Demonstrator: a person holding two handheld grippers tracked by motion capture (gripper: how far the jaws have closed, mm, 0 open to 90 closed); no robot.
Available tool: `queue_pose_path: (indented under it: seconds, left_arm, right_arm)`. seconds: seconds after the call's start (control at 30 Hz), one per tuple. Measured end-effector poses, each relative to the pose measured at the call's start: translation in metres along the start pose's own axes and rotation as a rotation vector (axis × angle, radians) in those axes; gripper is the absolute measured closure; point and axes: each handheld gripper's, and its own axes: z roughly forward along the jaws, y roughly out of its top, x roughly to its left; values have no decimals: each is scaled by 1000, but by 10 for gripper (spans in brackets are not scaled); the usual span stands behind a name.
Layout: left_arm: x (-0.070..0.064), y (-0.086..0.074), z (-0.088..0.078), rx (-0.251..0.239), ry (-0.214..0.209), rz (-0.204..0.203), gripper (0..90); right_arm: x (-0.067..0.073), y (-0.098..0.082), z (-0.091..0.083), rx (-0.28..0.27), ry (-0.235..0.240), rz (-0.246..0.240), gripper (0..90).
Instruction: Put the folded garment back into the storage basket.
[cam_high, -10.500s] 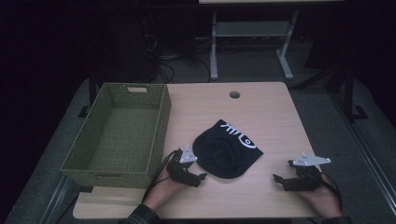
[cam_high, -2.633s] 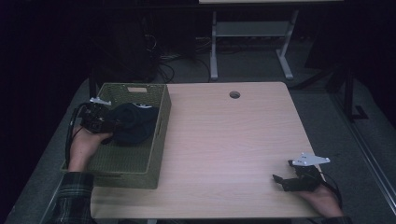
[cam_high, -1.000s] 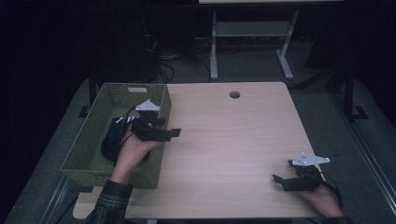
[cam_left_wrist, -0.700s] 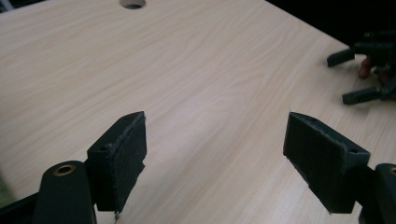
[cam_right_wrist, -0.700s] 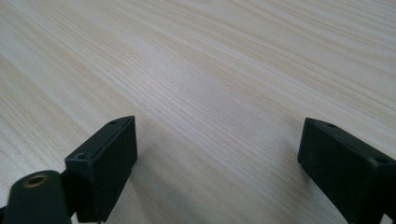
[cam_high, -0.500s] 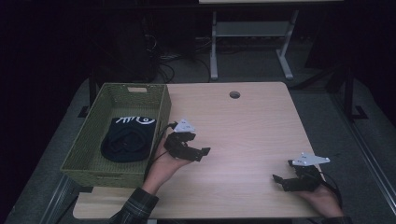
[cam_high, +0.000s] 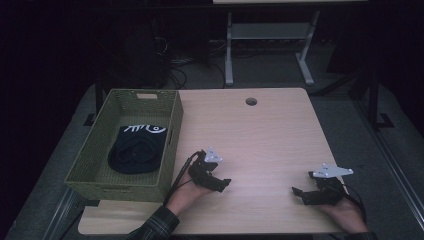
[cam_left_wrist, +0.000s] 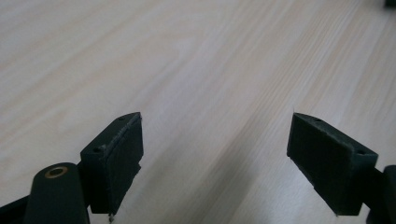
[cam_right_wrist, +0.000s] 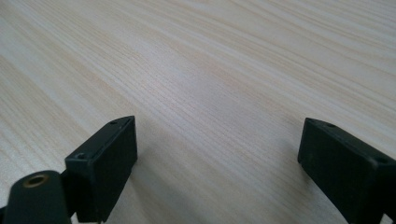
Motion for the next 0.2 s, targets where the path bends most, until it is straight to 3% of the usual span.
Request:
queue_pose_path:
  seconds: [0.2]
  left_arm:
    - [-3,-4,8,30,12,20,176]
  right_arm:
    - [0,0,0,0,0,0,115]
